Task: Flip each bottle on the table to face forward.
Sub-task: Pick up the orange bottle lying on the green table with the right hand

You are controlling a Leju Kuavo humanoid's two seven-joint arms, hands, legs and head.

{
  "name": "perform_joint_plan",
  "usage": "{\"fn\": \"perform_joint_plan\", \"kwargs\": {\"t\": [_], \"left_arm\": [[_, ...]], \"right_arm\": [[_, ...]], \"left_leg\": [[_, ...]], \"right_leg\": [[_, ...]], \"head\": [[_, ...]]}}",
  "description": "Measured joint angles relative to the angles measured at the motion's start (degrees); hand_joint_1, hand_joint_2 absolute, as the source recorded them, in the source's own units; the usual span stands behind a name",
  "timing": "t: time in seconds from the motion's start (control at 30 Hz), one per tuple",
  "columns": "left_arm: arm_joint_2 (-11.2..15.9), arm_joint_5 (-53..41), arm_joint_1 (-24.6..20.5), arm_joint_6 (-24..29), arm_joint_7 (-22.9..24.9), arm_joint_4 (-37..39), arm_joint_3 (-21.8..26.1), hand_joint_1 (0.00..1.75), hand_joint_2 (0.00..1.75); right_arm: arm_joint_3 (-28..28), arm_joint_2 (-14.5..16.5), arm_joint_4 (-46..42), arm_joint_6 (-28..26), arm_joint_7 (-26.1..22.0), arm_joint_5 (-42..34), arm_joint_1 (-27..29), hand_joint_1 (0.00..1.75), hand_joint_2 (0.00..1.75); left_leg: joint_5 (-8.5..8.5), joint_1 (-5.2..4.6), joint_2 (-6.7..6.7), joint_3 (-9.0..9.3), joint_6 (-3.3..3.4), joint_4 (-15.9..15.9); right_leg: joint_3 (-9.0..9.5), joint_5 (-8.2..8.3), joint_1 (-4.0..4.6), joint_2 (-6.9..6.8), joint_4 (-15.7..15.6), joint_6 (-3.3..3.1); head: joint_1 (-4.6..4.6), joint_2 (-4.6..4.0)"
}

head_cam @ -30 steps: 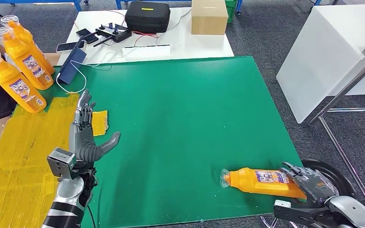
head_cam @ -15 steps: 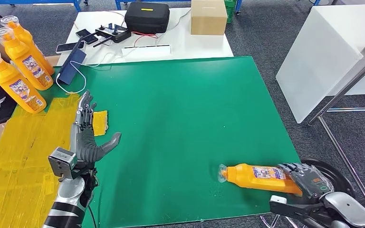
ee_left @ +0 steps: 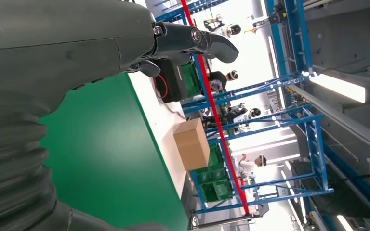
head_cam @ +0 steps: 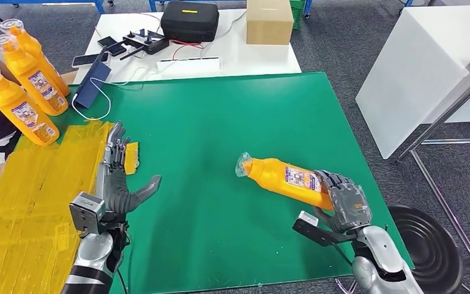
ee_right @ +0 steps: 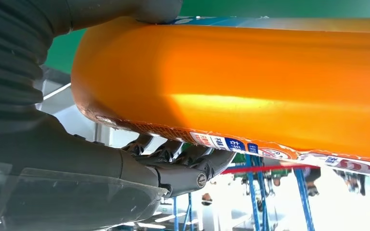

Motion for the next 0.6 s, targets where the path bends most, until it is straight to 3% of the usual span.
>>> {"fn": "perform_joint_plan", "kwargs": {"t": [0.17,0.3,0.37,0.5,0.6], "left_arm": [[-0.19,-0.46,0.53,-0.26,0.31,-0.03,0.0,0.0,1.75],[-0.21,-0.15,0.66,-2.17,0.73,-0.03,-0.13,0.0,1.75],[-0.27,2.36,0.65,-5.9,1.17,-0.02,-0.51,0.0,1.75],[-0.32,12.69,0.37,-18.95,2.55,0.72,-1.39,0.0,1.75],[-0.29,14.72,0.18,-21.34,2.59,1.54,-1.64,0.0,1.75]], "right_arm": [[-0.44,5.22,0.08,-2.32,-1.36,-1.28,-1.64,1.75,1.75],[-1.14,9.08,0.06,-4.98,-5.08,-6.41,-2.37,1.75,1.75],[-1.25,11.19,0.03,-5.48,-6.97,-9.23,-2.95,1.75,1.75],[-0.85,15.22,0.41,-4.96,-9.67,-13.56,-4.67,1.75,1.75],[-0.54,17.03,0.95,-5.0,-10.33,-14.44,-5.62,1.75,1.75]], "left_leg": [[0.0,-0.01,-0.02,0.01,0.0,0.0],[0.0,0.0,-0.01,0.02,0.0,0.0],[0.0,0.0,-0.01,0.03,0.0,0.0],[0.02,0.0,0.0,0.04,-0.01,0.0],[0.02,0.0,-0.01,0.04,-0.01,0.0]], "right_leg": [[0.0,0.0,0.0,-0.03,-0.01,0.0],[0.0,0.0,0.0,-0.01,0.0,0.0],[-0.01,0.0,0.01,0.01,0.0,0.0],[-0.01,0.0,0.01,0.0,0.0,0.0],[0.0,0.0,0.01,-0.01,0.0,0.0]], "head": [[-0.01,0.0],[0.01,0.0],[0.0,0.0],[0.01,0.0],[0.01,0.0]]}}
